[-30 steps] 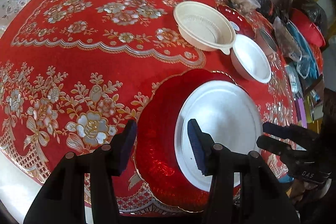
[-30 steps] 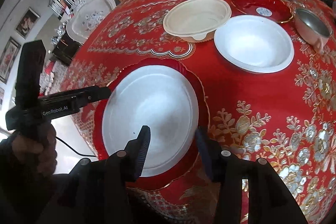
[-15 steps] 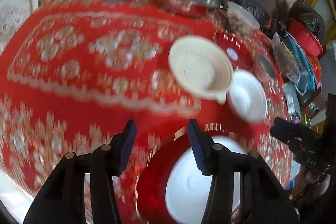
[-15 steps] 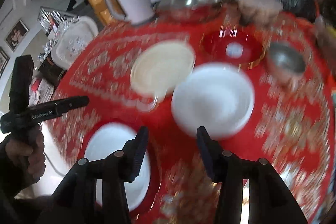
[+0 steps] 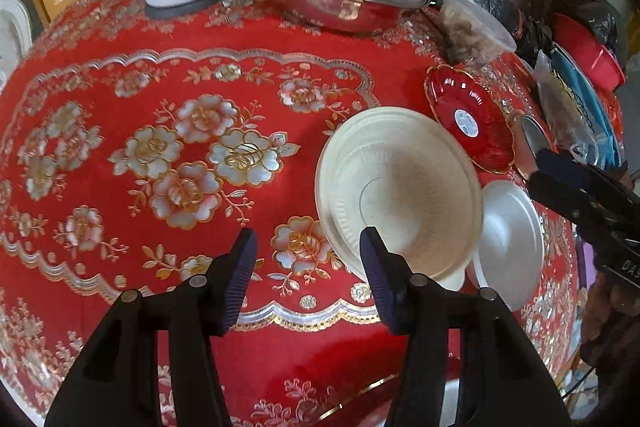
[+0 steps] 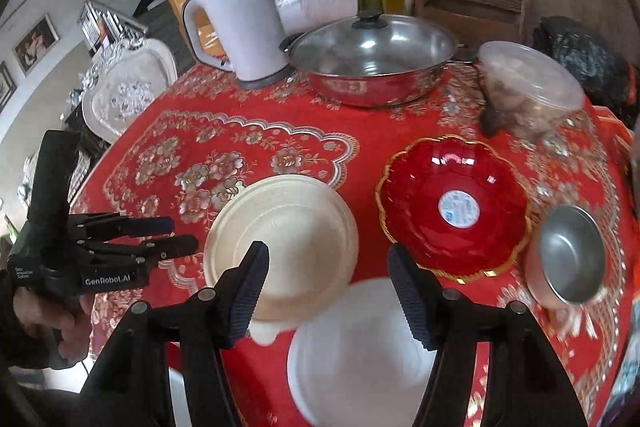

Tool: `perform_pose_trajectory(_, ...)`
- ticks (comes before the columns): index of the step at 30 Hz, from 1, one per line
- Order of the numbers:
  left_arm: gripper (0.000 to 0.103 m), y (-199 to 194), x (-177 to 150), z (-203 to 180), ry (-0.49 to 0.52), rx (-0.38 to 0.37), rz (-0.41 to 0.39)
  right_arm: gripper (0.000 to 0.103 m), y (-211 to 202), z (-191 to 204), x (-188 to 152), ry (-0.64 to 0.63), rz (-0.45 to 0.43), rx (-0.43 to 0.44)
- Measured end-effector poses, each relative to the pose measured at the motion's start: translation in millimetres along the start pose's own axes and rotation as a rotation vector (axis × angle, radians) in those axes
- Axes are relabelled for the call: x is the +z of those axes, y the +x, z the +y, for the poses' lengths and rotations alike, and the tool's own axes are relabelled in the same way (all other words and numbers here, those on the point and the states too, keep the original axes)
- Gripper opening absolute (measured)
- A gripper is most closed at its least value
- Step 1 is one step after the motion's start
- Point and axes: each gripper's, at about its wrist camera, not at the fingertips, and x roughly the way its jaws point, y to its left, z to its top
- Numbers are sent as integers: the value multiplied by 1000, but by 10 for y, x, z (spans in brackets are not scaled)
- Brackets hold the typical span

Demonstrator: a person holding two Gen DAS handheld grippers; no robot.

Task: Organize plates and bowls
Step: 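Move both tools to the rim of the cream plastic bowl, then grasp the cream bowl rim with both tools and lift it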

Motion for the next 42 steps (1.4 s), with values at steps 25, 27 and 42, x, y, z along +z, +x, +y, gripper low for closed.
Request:
perform_pose_trajectory(25, 20, 412, -3, -140, -27, -129, 118, 14, 734, -174, -58, 75, 188, -32)
perform_pose_trajectory(27, 20, 415, 13, -142, -35, -112, 123, 13, 741, -160, -50, 82, 191, -32)
perform_pose_trajectory(42, 17, 54, 91, 8, -90, -109, 71, 12, 473, -8, 106, 109, 126, 13)
